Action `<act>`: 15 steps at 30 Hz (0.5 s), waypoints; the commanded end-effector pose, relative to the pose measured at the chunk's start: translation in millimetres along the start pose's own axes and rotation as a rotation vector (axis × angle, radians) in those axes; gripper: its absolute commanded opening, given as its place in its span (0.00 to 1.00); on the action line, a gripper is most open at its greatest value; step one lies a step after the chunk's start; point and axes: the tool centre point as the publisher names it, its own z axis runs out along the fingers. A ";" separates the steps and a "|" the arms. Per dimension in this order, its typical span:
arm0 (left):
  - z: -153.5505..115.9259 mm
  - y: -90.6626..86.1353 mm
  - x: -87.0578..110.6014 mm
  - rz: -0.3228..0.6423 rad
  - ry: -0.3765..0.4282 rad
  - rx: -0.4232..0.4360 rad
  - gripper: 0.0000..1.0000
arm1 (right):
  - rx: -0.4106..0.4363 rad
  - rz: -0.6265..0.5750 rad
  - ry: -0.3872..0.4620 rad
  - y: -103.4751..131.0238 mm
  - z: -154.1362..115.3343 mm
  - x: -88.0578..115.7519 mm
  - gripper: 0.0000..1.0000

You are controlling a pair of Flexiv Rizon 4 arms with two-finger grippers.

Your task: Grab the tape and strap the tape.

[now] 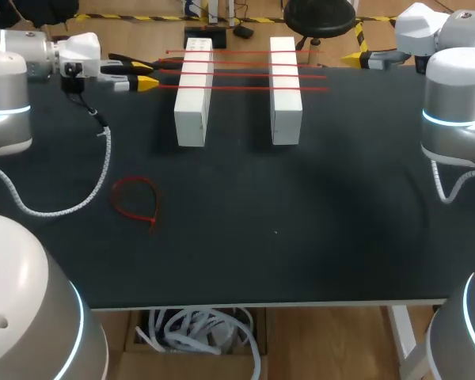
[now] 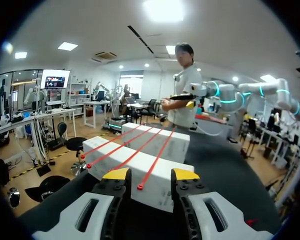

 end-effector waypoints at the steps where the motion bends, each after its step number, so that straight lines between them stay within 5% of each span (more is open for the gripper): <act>1: 5.4 7.0 -9.1 0.003 0.038 0.008 0.35 | 0.000 0.000 0.000 0.0 0.0 0.0 1.00; 15: 17.4 28.7 -11.7 -0.003 0.091 -0.007 0.33 | 0.000 0.000 0.000 0.0 0.0 0.0 1.00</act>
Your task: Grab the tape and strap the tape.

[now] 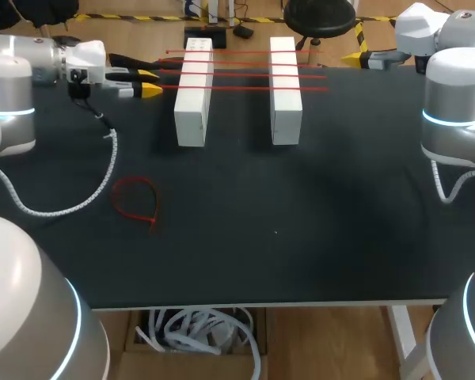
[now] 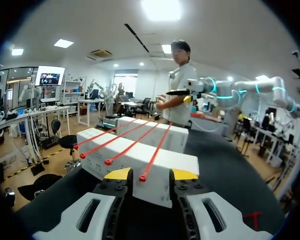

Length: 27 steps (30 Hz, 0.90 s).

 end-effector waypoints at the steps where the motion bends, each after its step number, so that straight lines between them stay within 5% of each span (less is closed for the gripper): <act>1: 3.2 3.7 -6.6 0.001 0.037 0.001 0.33 | 0.000 0.000 0.000 0.0 0.0 0.0 1.00; 27: 1.3 13.8 -5.0 0.013 0.055 -0.005 0.26 | 0.000 0.000 0.000 0.0 0.0 0.0 1.00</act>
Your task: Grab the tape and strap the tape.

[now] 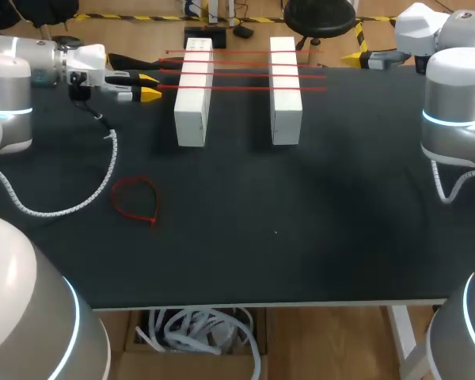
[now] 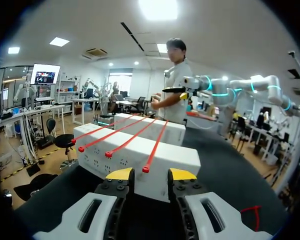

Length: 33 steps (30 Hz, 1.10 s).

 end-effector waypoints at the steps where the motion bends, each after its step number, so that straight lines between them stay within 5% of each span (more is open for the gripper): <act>1: 1.9 1.6 -0.8 0.009 0.006 0.000 0.22 | 0.000 0.000 0.000 0.0 0.0 0.0 1.00; 33: 3.7 -4.3 -0.4 0.023 0.004 0.001 0.20 | 0.000 0.000 0.000 0.0 0.0 0.0 1.00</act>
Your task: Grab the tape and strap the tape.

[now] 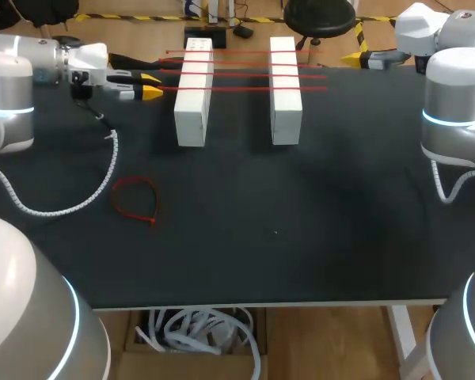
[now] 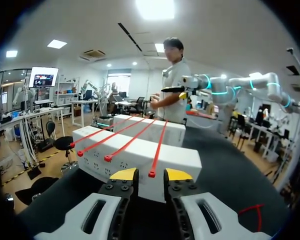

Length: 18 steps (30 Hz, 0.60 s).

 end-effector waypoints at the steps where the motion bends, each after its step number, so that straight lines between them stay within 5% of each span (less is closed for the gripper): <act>1: 0.0 -0.6 -0.1 0.001 0.001 0.001 0.17 | 0.000 0.000 0.000 0.0 0.0 0.0 1.00; 11: -1.9 0.8 -1.7 -0.002 -0.004 -0.002 0.18 | 0.000 0.000 0.000 0.0 0.0 0.0 1.00; 18: -3.2 0.9 -2.4 0.004 -0.004 -0.003 0.09 | 0.000 0.000 0.000 0.0 0.0 0.0 1.00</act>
